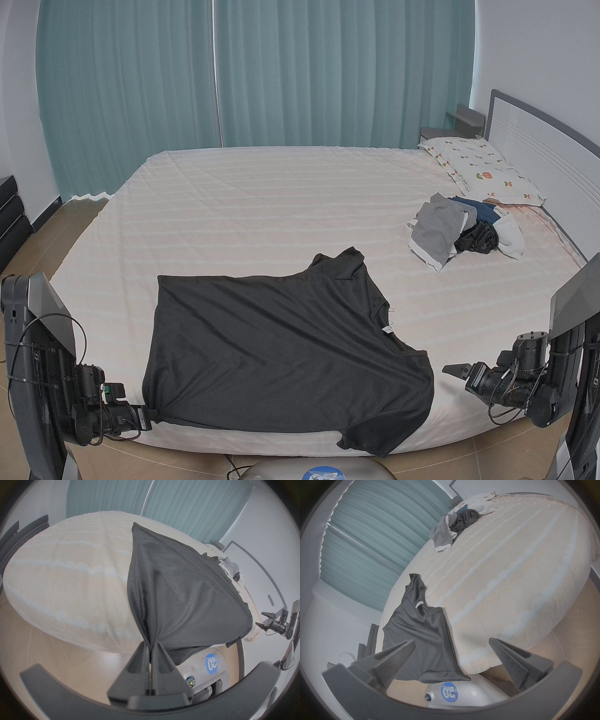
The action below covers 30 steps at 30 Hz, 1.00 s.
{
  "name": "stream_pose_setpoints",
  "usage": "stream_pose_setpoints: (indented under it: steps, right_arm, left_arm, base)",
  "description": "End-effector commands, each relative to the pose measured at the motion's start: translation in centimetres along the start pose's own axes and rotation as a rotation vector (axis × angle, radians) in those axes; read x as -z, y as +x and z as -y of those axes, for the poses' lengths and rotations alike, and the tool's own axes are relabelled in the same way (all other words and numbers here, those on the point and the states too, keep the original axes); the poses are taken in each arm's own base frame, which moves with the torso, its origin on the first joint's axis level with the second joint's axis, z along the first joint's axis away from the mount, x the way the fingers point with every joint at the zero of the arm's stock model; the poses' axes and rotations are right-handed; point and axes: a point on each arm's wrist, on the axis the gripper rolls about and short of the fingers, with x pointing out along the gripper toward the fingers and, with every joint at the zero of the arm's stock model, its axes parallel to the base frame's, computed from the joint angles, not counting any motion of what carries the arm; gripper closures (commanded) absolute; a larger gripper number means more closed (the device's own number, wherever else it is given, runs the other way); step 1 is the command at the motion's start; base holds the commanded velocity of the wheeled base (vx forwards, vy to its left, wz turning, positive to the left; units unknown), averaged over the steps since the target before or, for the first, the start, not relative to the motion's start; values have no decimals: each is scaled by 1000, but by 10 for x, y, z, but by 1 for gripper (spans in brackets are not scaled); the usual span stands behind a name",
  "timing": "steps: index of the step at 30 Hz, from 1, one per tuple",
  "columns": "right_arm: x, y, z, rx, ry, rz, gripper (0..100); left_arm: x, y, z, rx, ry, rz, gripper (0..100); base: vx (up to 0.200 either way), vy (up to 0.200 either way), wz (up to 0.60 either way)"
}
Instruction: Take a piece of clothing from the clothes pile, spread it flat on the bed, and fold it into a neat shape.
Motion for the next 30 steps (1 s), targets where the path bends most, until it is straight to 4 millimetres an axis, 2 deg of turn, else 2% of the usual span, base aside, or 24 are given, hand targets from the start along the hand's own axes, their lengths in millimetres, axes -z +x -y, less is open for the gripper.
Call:
stream_pose_setpoints:
  steps: [1, 4, 12, 20, 27, 28, 30]
  right_arm:
    - [0, 1, 0, -4, -2, 3, 0]
    - [0, 2, 0, -3, -2, 1, 0]
    - [15, 13, 2, 9, -18, -71, 0]
    - [22, 31, -13, -48, -79, -86, 0]
    - [22, 45, -15, -70, -200, -77, 0]
    - [22, 45, -15, -70, -200, -77, 100]
    - [20, 54, -15, -66, -210, -84, 100]
  left_arm:
    - [-5, -10, 4, 10, -2, 33, 100]
    - [-8, -12, 6, 15, -18, 45, 100]
    - [-33, -23, 25, 92, -203, 158, 100]
    - [-32, -21, 24, 96, -281, 150, 100]
    - [-34, -20, 23, 100, -340, 157, 100]
    - [-34, -20, 23, 100, -340, 157, 100]
    - [-34, -21, 23, 100, -341, 156, 100]
  base:
    - [0, 0, 0]
    - [0, 0, 0]
    - [0, 0, 0]
    - [0, 0, 0]
    - [0, 0, 0]
    - [0, 0, 0]
    - [0, 0, 0]
